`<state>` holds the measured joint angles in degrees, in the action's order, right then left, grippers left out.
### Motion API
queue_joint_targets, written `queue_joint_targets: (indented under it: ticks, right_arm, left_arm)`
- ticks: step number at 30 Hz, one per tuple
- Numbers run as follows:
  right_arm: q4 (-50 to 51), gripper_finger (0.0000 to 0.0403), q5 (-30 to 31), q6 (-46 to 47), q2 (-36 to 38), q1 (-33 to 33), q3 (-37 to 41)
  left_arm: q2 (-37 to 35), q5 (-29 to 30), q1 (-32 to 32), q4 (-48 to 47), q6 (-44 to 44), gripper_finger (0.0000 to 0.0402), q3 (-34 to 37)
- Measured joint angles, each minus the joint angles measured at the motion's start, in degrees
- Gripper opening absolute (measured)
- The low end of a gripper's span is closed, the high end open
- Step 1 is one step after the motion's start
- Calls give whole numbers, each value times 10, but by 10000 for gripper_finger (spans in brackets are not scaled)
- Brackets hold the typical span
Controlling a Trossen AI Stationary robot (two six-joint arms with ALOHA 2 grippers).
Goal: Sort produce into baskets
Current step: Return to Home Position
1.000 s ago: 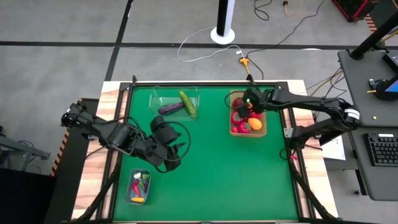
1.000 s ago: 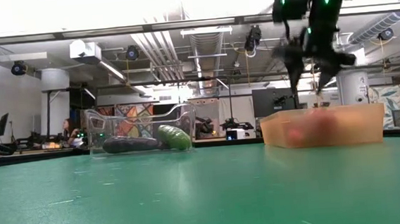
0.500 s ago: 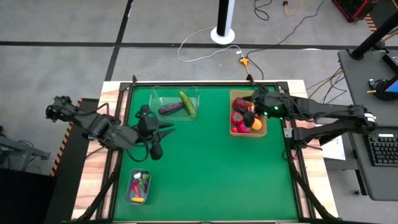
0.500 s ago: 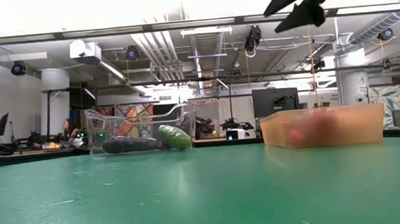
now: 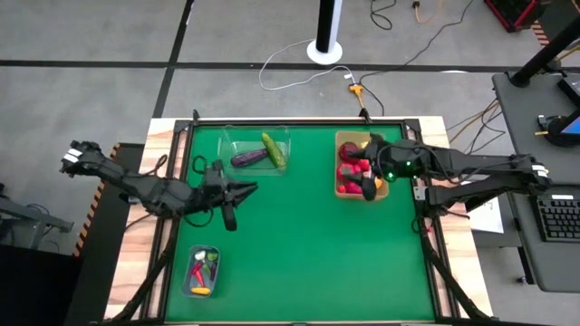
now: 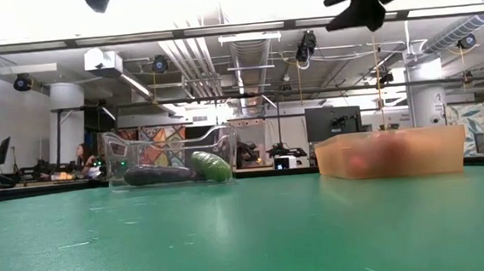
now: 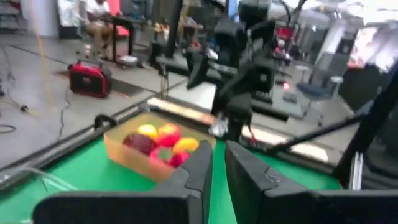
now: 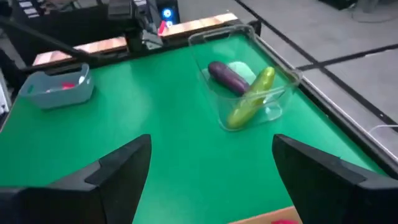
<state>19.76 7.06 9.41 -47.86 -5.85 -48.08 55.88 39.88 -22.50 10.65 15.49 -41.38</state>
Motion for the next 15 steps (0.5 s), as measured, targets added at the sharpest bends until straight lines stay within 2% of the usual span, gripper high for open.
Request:
queue_joint_targets:
  ticks: [3, 9, 11, 15]
  right_arm:
    - [-42, 325, -2, -1, 19, 0, 47]
    - [-168, 329, -47, -29, 87, 0, 169]
    - [-213, 329, -59, -34, 116, 0, 208]
    - [-272, 327, -61, -41, 175, 0, 278]
  left_arm:
    - [-6, -52, 38, 39, 15, 29, 50]
    - [-36, -224, 97, 220, 15, 29, 172]
    - [-52, -246, 107, 269, 14, 29, 199]
    - [-97, -246, 108, 269, 7, 29, 238]
